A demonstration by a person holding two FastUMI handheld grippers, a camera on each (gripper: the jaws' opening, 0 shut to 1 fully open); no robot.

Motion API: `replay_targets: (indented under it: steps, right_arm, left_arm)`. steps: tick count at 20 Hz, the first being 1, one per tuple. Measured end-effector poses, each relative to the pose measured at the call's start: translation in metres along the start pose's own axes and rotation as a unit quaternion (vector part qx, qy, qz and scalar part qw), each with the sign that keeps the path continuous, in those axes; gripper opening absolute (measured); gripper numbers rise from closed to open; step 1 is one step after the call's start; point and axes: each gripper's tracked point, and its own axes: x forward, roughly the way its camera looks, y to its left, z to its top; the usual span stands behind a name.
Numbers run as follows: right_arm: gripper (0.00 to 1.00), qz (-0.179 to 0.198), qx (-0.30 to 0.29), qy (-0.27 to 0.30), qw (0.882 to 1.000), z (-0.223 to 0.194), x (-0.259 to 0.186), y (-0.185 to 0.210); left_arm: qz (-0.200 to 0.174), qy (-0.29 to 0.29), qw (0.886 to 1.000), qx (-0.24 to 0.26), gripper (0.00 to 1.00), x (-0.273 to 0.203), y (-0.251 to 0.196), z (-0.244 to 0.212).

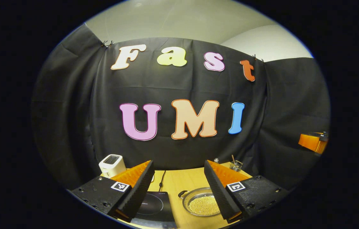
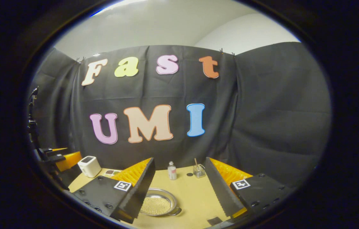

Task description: First push the handle of the pot to place it horizontally, then grasp the pot with both hands and set it on the induction cooktop.

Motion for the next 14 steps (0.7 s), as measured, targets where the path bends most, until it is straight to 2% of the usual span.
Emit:
replay_targets:
  steps: [1,5,6,8,9,11,12,14]
  right_arm:
    - [0.93,-0.001,0.001,0.001,1.000,0.000,-0.001,0.002]
    - [0.93,-0.001,0.003,0.007,1.000,-0.005,-0.006,0.014]
    - [0.98,0.001,0.003,0.008,1.000,-0.007,-0.008,0.019]
    - [0.89,0.009,0.001,0.013,1.000,-0.013,-0.011,0.028]
    - [0.89,0.009,0.002,0.013,1.000,-0.015,-0.011,0.032]
    - [0.79,0.010,0.000,0.014,1.000,-0.018,-0.009,0.037]
    - [0.57,0.009,-0.001,0.014,1.000,-0.018,-0.011,0.040]
    - [0.13,0.005,-0.008,0.010,1.000,-0.018,-0.012,0.042]
  left_arm:
    - [-0.001,0.001,1.000,0.002,0.95,-0.002,0.002,0.000]
    - [-0.005,0.005,1.000,0.010,0.95,-0.009,0.010,-0.005]
    - [-0.004,0.005,1.000,0.011,0.95,-0.010,0.014,-0.005]
    - [-0.003,0.005,1.000,0.008,0.95,-0.014,0.020,-0.008]
    - [-0.002,0.005,1.000,0.007,0.95,-0.016,0.023,-0.009]
    - [0.002,0.006,1.000,0.009,0.95,-0.020,0.031,-0.012]
    - [0.003,0.006,1.000,0.009,0.92,-0.022,0.034,-0.012]
    - [0.004,0.007,1.000,0.012,0.95,-0.025,0.038,-0.014]
